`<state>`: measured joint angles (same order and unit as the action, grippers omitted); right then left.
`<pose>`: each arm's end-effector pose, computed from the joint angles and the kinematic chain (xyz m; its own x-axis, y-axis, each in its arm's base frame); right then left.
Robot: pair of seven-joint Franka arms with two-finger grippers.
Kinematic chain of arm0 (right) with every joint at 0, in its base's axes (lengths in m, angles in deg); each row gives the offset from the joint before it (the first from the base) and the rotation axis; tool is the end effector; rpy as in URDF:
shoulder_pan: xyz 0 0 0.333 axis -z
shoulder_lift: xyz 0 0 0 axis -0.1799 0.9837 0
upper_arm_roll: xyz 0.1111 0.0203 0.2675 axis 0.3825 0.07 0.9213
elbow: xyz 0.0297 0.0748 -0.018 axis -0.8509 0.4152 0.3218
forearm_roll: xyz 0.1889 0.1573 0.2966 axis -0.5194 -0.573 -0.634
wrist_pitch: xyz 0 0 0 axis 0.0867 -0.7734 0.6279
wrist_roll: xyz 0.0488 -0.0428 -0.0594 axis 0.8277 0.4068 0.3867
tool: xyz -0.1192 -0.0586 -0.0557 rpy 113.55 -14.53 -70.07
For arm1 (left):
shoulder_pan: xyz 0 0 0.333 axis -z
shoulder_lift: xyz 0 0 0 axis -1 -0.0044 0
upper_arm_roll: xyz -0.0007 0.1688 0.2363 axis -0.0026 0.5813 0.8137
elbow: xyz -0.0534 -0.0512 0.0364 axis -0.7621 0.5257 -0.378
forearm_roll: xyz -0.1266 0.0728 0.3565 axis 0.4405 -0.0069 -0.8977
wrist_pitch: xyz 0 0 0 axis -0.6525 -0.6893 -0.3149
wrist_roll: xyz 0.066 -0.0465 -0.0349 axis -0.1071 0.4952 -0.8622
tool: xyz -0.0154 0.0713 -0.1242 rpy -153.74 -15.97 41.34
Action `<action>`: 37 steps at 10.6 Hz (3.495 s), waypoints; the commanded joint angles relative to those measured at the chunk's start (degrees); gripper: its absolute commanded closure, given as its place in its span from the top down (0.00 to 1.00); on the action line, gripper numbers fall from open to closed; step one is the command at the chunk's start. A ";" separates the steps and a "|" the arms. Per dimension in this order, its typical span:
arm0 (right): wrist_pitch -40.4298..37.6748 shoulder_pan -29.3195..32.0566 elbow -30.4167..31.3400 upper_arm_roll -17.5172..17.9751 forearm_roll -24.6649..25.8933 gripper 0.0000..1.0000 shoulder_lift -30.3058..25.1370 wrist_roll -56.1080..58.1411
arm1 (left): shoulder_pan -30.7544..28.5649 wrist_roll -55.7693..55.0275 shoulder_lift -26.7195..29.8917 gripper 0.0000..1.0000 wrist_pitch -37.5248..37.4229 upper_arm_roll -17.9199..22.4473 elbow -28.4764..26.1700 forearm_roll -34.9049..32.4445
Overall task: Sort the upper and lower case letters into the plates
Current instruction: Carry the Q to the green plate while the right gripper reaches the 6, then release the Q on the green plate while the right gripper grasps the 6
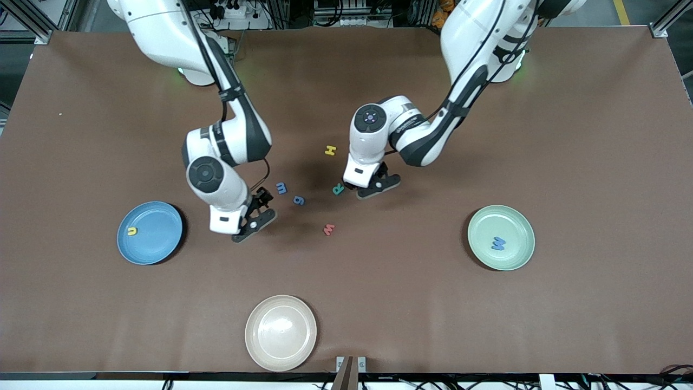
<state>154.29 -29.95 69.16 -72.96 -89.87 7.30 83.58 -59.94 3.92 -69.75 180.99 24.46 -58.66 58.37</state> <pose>0.5687 0.2603 0.2030 0.7800 0.6240 -0.0473 0.6243 -0.7811 -0.0103 0.4649 -0.4550 0.1883 0.9004 0.4300 0.0653 0.4274 -0.9026 0.0505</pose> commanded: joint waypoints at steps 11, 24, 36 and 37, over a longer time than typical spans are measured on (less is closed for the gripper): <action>13.02 -10.13 0.63 0.25 -1.57 1.00 8.22 10.94 | -31.45 36.13 8.64 0.00 -10.42 -0.78 -3.56 -0.92; 13.55 -10.13 4.14 1.22 -1.66 0.29 7.17 10.58 | -35.26 37.75 5.29 1.00 -10.41 -0.69 -1.53 -0.75; 10.74 0.48 3.71 0.69 -1.57 0.00 0.06 10.58 | -28.68 16.33 4.51 1.00 -13.32 -8.16 1.97 1.36; 10.74 3.90 3.53 0.69 -1.57 0.00 -0.03 10.58 | -27.80 13.86 3.89 1.00 -13.32 -8.16 2.94 1.36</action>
<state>165.52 -30.28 71.60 -72.94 -90.66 9.02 93.63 -89.18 21.30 -64.50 169.07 16.21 -58.30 58.84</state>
